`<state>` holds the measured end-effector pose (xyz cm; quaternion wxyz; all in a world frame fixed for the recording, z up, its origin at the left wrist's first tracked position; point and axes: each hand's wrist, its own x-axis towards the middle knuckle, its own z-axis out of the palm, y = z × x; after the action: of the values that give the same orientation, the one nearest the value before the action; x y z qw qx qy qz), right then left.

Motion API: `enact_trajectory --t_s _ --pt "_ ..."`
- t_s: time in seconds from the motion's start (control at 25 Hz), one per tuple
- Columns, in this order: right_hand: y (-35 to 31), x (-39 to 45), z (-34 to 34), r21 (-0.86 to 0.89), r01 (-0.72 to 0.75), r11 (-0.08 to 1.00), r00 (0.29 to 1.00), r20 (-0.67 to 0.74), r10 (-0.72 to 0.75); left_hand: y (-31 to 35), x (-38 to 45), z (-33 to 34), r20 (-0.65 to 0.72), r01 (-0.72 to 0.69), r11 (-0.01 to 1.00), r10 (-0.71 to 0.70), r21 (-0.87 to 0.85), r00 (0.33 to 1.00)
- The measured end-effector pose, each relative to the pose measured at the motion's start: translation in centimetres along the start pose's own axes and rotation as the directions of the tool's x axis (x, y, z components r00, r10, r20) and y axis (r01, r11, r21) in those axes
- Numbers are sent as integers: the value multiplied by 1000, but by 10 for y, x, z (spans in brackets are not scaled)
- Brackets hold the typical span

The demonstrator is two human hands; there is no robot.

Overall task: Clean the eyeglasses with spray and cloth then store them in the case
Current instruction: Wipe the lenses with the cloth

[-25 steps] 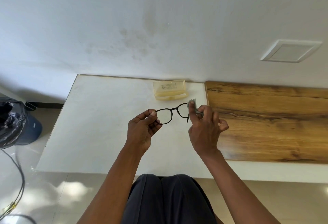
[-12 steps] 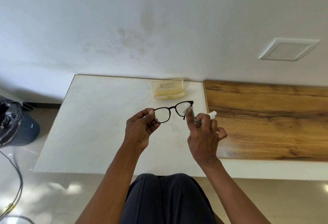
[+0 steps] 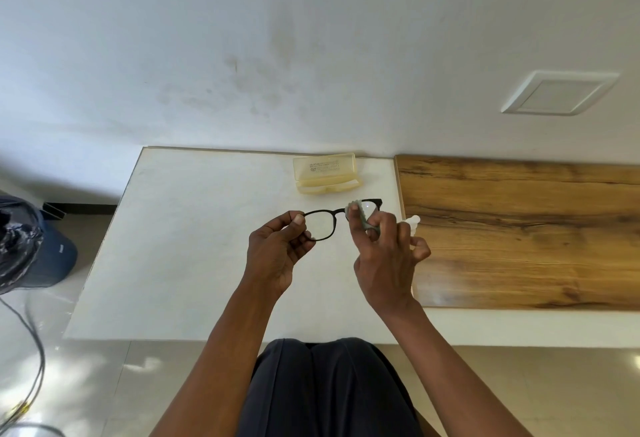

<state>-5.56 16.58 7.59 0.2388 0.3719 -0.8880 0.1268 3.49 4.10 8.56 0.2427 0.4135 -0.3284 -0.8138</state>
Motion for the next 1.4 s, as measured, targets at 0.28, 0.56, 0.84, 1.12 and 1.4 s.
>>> enact_trajectory --t_s 0.28,0.56,0.84,1.12,1.4 --pt "18 -13 -3 -73 -24 997 1000 -7 24 1 0 -3 5 15 1000 -15 -3 1000" --pt "10 10 -8 -19 -100 995 994 35 101 0 -1 -1 19 15 1000 -15 4 1000" --pt "-2 2 -7 -29 -10 1000 999 45 11 1 0 -1 24 -15 999 14 34 1000" --pt "8 -15 -3 -66 -19 998 999 44 22 1 1 -7 12 -11 1000 11 17 1000" --pt "7 7 -5 -19 -115 993 991 61 116 4 2 -7 20 -5 1000 5 23 1000"
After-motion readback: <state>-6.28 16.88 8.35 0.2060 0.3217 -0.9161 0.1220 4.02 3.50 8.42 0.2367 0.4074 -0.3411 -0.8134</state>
